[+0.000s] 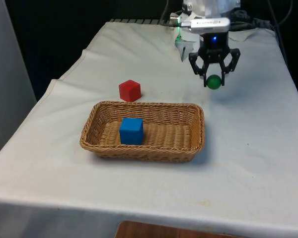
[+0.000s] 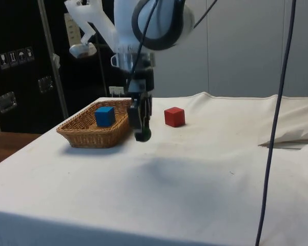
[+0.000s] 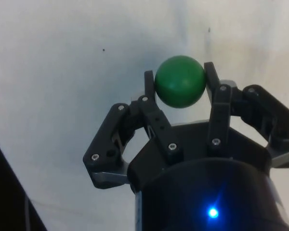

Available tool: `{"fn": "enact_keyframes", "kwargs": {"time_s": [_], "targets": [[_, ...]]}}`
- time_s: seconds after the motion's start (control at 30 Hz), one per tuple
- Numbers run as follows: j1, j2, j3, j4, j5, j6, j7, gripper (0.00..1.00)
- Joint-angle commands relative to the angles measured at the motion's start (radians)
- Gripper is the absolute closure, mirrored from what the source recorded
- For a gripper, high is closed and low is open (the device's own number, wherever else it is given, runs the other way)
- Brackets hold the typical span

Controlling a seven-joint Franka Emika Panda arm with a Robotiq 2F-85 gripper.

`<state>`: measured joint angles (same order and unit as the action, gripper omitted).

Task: Place all non-red objects into the basket.

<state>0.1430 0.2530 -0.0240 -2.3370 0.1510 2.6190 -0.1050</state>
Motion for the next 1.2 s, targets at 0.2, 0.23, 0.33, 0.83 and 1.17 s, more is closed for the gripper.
{"fn": "enact_keyframes", "kwargs": {"time_s": [0.2,0.23,0.33,0.83,1.17], "targets": [[-0.003,-0.035,-0.012,0.003,0.000,-0.044,-0.004,1.00],[-0.007,-0.054,-0.014,-0.001,0.008,-0.061,-0.009,1.00],[-0.012,-0.065,-0.015,0.001,0.018,-0.072,-0.016,1.00],[-0.013,-0.065,-0.052,0.073,0.024,-0.130,-0.039,1.00],[-0.024,0.028,-0.059,0.209,0.068,-0.176,-0.083,1.00]]}}
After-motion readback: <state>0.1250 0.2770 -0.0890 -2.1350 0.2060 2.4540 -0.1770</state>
